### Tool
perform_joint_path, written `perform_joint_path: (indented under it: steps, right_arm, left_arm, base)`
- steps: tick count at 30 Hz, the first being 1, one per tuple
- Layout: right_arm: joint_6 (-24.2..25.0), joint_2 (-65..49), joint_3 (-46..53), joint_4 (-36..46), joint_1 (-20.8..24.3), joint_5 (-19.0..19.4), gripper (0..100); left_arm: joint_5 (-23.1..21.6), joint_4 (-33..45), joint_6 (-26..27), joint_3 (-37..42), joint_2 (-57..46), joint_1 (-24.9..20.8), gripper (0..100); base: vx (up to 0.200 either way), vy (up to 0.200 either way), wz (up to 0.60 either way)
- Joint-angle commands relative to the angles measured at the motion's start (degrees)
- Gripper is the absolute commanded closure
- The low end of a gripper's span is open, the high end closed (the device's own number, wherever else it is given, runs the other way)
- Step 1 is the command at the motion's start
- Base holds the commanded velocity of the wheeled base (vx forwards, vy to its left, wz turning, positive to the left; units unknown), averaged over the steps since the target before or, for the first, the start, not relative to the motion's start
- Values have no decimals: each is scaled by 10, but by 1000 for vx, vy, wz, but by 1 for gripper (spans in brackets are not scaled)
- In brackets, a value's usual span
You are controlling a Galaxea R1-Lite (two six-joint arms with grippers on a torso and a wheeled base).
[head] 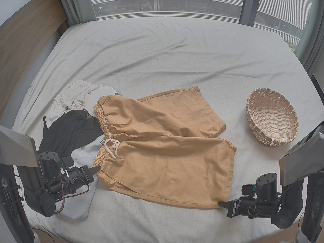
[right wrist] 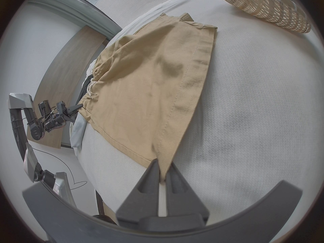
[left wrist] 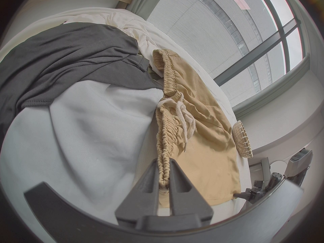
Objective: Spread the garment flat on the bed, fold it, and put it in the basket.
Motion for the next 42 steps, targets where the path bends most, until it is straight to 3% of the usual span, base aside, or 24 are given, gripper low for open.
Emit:
perform_joint_path:
  steps: [1, 6, 11, 16, 24, 28, 35, 42]
  right_arm:
    - [-3, -49, 22, 0, -1, -1, 100]
    - [-8, -82, 22, 9, -13, -2, 100]
    - [-16, -87, 22, 43, -10, -3, 100]
    - [-32, -87, 22, 71, -7, -3, 100]
    - [-42, -88, 22, 100, 2, -3, 100]
    - [-42, -94, 22, 110, 9, -3, 100]
    - [-39, -113, 22, 99, 9, -2, 100]
    - [-34, -150, 15, 0, -27, -2, 100]
  left_arm:
    - [-24, -1, -20, 17, -54, 1, 100]
    - [-67, 1, -17, 66, -77, 13, 100]
    - [-69, 4, 17, 88, -59, 26, 100]
    - [-69, 5, 84, 124, -16, 30, 100]
    - [-72, 28, 99, 124, -3, 32, 100]
    - [-73, 70, 141, 124, -4, 33, 100]
    - [-86, 68, 153, 124, -9, 42, 100]
    - [-118, -3, 143, 124, -19, 60, 100]
  base:
    - [0, 0, 0]
    - [0, 0, 0]
    - [0, 0, 0]
    - [0, 0, 0]
    - [0, 0, 0]
    - [0, 0, 0]
    - [0, 0, 0]
    - [0, 0, 0]
